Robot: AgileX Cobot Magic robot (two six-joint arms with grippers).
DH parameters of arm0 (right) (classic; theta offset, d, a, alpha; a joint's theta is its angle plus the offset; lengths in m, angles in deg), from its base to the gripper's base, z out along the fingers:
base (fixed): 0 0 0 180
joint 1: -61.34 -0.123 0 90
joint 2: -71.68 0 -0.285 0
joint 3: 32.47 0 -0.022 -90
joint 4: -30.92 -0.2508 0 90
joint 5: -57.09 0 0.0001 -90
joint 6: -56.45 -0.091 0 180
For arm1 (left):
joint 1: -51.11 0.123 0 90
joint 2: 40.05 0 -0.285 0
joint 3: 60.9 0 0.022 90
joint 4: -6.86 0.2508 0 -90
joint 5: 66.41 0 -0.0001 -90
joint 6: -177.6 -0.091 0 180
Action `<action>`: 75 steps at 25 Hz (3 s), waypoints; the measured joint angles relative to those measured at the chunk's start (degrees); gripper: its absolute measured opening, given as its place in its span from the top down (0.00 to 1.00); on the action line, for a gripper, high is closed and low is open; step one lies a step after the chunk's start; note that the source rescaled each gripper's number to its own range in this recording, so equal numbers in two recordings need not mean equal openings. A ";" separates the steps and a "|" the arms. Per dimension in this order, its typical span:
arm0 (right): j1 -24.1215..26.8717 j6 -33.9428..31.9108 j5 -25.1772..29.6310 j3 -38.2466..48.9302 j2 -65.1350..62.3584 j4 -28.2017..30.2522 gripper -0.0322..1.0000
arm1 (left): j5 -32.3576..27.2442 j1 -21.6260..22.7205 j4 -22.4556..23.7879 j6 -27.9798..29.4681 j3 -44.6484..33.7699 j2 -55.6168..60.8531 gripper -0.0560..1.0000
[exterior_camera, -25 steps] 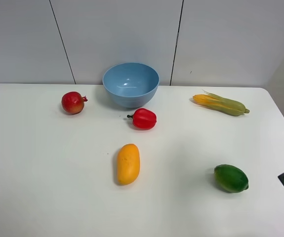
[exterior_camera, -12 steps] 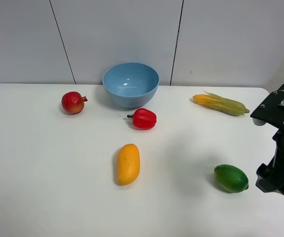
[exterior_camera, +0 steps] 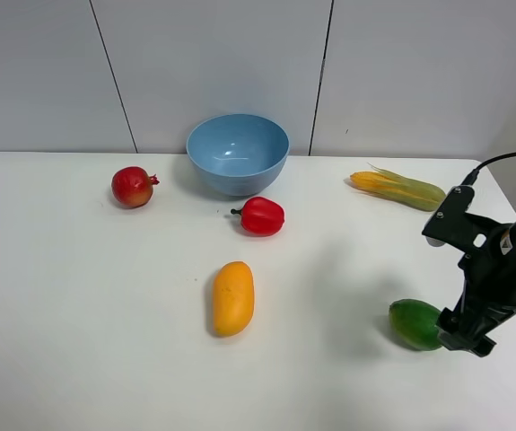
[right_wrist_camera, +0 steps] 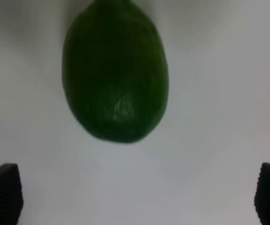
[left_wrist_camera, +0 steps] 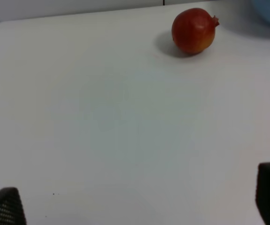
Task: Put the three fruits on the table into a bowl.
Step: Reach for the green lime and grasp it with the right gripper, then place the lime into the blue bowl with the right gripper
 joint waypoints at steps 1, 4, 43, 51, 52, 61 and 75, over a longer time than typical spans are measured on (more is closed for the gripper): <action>0.00 0.28 -1.05 0.00 0.84 -0.12 0.00 | 0.00 0.00 0.00 0.00 0.00 0.00 0.00; 0.00 0.89 -3.90 0.00 3.80 -0.78 0.00 | 0.00 0.00 0.00 0.00 0.00 0.00 0.00; -6.02 -9.81 -7.62 -10.91 13.54 -9.73 0.97 | 0.00 0.00 0.00 0.00 0.00 0.00 0.00; -12.27 -17.48 -22.24 -29.15 17.16 -9.06 0.97 | 0.00 0.00 0.00 0.00 0.00 0.00 0.00; -12.57 -19.13 -23.92 -31.44 18.99 -8.27 0.97 | 0.00 0.00 0.00 0.00 0.00 0.00 0.00; -14.67 -27.41 -27.38 -57.36 43.77 -1.60 0.97 | 0.00 0.00 0.00 0.05 0.00 0.00 0.00; -14.84 -23.72 -25.81 -70.61 57.23 1.57 0.71 | 0.00 0.00 0.00 -0.01 0.00 0.00 0.00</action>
